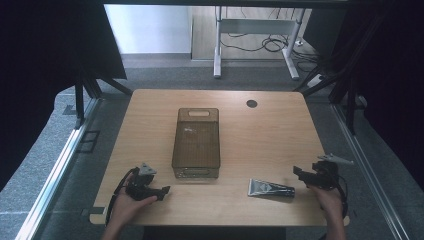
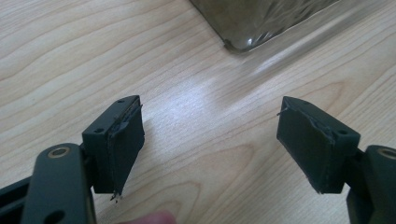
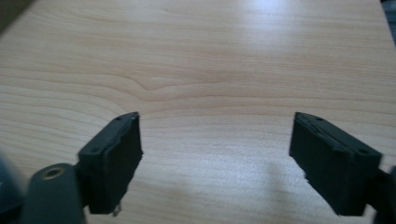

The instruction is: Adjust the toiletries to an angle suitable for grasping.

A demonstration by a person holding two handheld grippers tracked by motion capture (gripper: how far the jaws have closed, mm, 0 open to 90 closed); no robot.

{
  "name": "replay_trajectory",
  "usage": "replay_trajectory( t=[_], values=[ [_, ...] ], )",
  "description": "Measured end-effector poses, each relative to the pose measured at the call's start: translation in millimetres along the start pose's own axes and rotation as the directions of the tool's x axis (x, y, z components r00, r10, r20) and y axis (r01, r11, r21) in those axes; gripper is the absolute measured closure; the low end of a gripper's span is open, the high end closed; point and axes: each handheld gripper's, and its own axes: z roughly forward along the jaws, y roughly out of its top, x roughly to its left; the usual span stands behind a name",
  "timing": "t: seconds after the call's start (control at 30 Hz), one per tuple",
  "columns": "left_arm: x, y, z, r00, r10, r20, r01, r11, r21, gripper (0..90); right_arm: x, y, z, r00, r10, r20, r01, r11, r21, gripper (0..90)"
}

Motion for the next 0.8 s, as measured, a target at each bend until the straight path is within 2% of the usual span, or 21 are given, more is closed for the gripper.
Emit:
replay_trajectory(
  t=[0.1, 0.23, 0.37, 0.4, 0.67, 0.8],
  values=[
    [0.4, 0.2, 0.4, 1.0, 0.003, 0.003, -0.003, 1.0, 0.0, 23.3, 4.1, -1.3, -7.8, 1.0, -0.005, 0.001, 0.005, 1.0, -0.03, 20.9],
    [4.6, -1.0, 3.4, 0.9998, -0.011, 0.018, 0.011, 0.9999, 0.0, 23.4, 5.6, 1.1, -16.5, 0.9988, 0.028, -0.041, -0.03, 0.998, -0.063, 24.2],
    [6.5, -1.4, 6.3, 0.9997, -0.013, 0.022, 0.013, 0.9999, 0.009, 23.5, 7.5, 1.6, -19.6, 0.9996, 0.007, -0.027, -0.009, 0.998, -0.063, 25.1],
    [6.2, -0.5, 5.6, 0.9997, -0.014, 0.021, 0.014, 0.9999, 0.005, 23.5, 7.1, 1.0, -21.4, 0.9991, 0.008, -0.042, -0.01, 0.998, -0.062, 26.1],
    [6.3, 2.8, 0.8, 0.9997, -0.011, 0.021, 0.011, 0.9999, -0.01, 23.6, 5.0, 0.2, -32.4, 0.9982, 0.002, -0.06, -0.007, 0.997, -0.081, 31.9],
    [6.2, 3.1, 1.2, 0.9996, -0.009, 0.026, 0.01, 0.9999, -0.008, 23.7, 6.3, 1.3, -35.1, 0.9978, -0.007, -0.067, 0.002, 0.997, -0.083, 38.6]
  ],
)
